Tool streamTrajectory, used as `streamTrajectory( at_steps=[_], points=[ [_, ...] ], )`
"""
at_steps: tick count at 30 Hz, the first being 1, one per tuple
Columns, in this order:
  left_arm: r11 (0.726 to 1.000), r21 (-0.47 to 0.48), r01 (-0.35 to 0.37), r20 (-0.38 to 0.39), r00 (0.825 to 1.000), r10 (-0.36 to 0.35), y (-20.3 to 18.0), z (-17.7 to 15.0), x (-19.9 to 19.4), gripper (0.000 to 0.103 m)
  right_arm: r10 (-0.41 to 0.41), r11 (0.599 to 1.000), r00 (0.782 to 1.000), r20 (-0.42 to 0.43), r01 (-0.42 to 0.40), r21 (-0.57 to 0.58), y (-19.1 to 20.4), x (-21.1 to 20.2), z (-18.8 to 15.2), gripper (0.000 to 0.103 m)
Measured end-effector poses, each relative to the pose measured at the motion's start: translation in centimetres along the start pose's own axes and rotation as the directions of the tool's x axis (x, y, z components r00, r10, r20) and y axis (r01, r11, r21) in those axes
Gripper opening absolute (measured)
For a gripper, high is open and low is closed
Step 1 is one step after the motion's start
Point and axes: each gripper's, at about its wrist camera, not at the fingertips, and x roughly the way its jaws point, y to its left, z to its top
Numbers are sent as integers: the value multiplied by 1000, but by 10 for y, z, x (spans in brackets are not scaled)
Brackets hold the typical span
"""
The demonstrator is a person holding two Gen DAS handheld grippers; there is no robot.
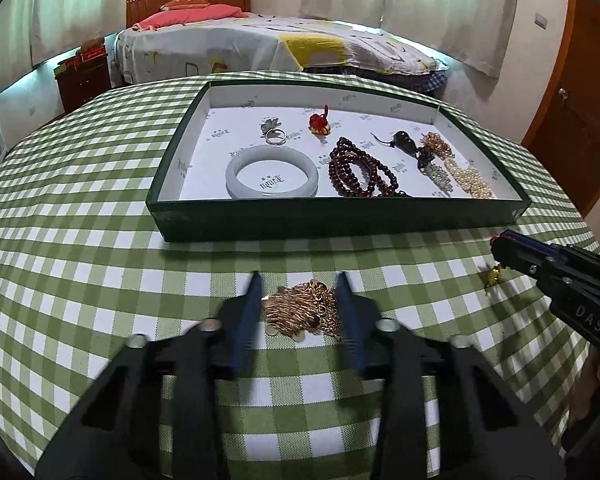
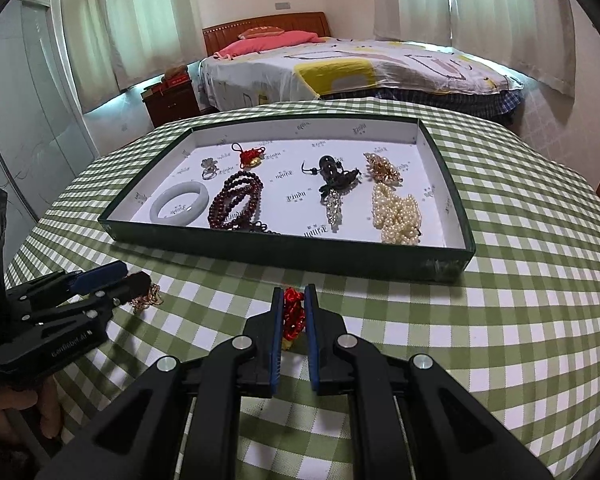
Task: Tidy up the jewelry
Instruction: 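Grasp the gold chain with the left gripper while the right grasps the red-and-gold charm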
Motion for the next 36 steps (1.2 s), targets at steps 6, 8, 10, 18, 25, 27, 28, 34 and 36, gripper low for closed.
streamTrajectory(
  at_steps=[6,8,10,18,25,27,28,34,36],
  points=[
    [1000,23,15,9,1000,-15,-3,-3,-2,12,0,1000,1000,1,0,2,-1,1,-1,11],
    [1000,21,19,10,1000,-19,-4,-4,-3,12,0,1000,1000,2,0,3,-1,1,-1,11],
    [1000,16,23,14,1000,-24,-2,-4,-5,11,-1,1000,1000,3,1,3,-1,1,-1,11],
    [999,5,31,38,999,-31,4,-1,-17,11,0,1000,1000,3,0,4,-1,1,-1,11],
    [1000,5,29,64,997,-30,4,5,-29,11,-1,1000,1000,7,0,3,-2,0,-1,11],
    [1000,8,27,74,997,-28,4,7,-33,11,-1,1000,1000,12,1,3,-2,-3,0,11],
    [1000,9,27,77,997,-28,3,8,-34,11,-1,1000,1000,17,1,3,-3,-4,1,11],
    [999,13,31,98,995,-32,1,10,-44,11,-3,1000,999,34,3,3,-2,-11,3,11],
    [999,16,32,105,994,-34,1,11,-47,11,-3,1000,999,38,3,2,-1,-13,3,11]
  ],
)
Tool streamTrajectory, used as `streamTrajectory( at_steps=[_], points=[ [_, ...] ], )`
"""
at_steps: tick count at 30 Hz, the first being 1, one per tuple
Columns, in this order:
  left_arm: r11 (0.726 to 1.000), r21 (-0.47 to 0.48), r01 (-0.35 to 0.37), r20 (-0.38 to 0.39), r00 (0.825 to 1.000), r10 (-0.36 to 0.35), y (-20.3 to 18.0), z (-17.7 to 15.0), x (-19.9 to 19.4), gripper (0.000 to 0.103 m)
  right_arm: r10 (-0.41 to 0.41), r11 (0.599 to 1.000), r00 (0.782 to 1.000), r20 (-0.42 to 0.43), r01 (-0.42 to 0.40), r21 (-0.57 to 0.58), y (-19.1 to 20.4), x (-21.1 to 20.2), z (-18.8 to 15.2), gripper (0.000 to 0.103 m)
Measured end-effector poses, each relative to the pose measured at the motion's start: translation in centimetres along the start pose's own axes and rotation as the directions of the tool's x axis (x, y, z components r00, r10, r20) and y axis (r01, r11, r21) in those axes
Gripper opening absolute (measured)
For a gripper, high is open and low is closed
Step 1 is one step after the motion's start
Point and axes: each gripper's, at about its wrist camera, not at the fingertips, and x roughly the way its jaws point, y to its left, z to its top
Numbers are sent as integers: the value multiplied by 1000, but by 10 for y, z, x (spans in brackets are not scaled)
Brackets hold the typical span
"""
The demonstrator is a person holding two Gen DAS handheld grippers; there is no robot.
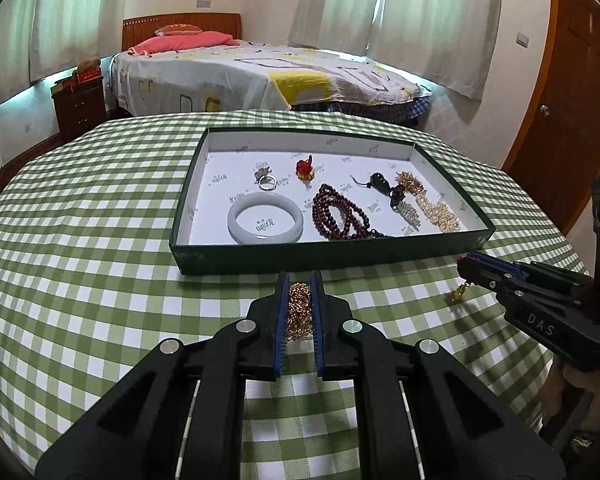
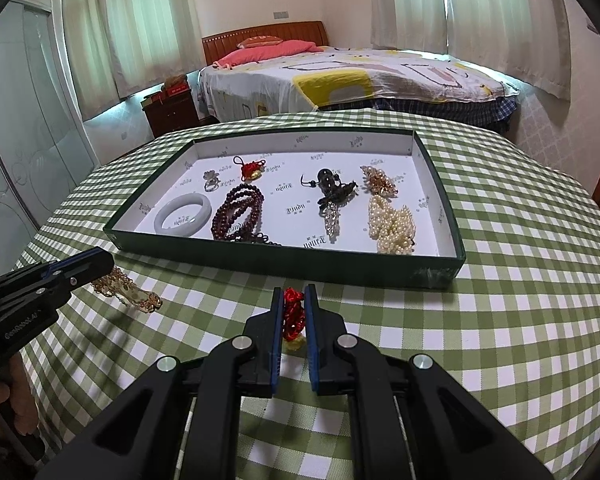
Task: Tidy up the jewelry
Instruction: 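Grasp the gold chain with the left gripper while the right grasps the red-and-gold charm, then lower the gold chain and red charm into the tray and open both grippers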
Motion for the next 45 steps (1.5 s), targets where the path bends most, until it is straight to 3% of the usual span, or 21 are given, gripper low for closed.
streamTrajectory(
  at_steps=[27,45],
  points=[
    [1000,15,24,117,993,-25,-9,32,-40,11,5,1000,996,84,-3,-24,12,-30,17,11],
    [997,44,57,217,974,-65,-23,97,-28,11,11,998,979,205,2,-66,12,-31,86,11]
  ],
)
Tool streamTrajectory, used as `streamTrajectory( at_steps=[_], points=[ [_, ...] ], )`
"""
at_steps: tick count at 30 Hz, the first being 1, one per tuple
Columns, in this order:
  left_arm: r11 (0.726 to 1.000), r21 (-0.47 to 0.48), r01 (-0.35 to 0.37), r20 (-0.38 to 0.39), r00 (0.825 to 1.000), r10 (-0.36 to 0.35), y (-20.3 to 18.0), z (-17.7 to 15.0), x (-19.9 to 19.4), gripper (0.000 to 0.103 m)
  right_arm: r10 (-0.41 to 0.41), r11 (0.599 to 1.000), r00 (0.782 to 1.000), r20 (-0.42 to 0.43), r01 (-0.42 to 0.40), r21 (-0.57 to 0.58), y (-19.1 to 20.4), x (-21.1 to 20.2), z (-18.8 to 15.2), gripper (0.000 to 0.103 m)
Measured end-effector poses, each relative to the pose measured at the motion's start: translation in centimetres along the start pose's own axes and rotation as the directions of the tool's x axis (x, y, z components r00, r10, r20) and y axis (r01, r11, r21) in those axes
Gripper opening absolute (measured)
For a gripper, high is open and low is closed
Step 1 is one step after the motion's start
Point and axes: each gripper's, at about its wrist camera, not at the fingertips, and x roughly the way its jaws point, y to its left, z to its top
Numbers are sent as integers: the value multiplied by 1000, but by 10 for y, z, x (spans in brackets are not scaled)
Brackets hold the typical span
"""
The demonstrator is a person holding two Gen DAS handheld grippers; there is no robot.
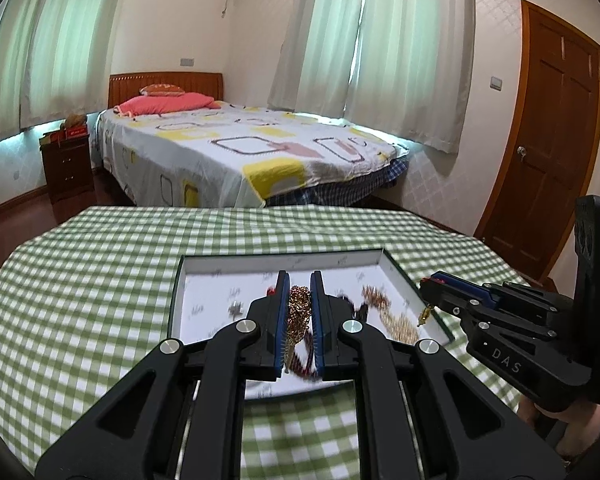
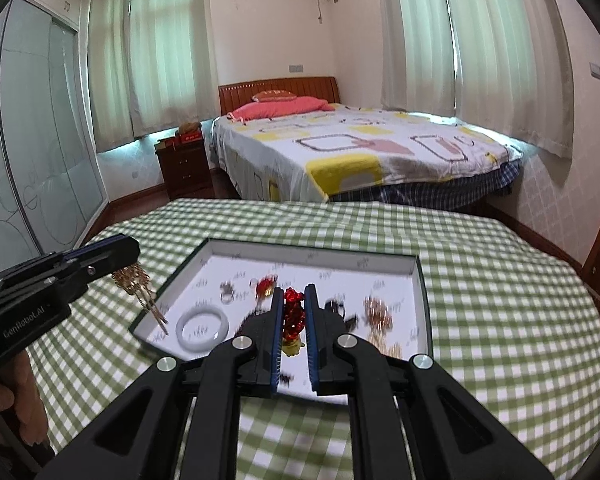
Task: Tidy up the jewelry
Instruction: 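Lower the gold chain and red charm into the tray and open both grippers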
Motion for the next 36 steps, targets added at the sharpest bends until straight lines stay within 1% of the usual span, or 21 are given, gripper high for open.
streamTrajectory(
  at_steps=[8,15,20,25,29,31,36],
  points=[
    [1000,6,-18,35,999,17,-6,28,35,11,-15,1000,999,38,15,-12,-10,20,29,11],
    [999,-7,-43,25,999,43,-7,43,75,11,-43,999,998,50,44,-20,-24,46,48,11],
    [998,-13,-58,5,998,59,-10,48,104,11,-55,998,998,38,55,-9,-36,67,52,11],
    [997,-34,-74,-51,996,72,-9,45,144,11,-62,998,998,-5,62,5,-48,91,46,11],
    [996,-27,-88,-106,991,85,-11,37,173,11,-63,998,997,-54,64,16,-56,113,40,11],
    [995,-22,-95,-142,986,91,-12,32,188,11,-66,998,995,-81,67,17,-57,124,35,11],
    [993,-2,-122,-199,973,119,-11,20,209,11,-68,997,989,-133,71,19,-61,141,27,11]
  ],
)
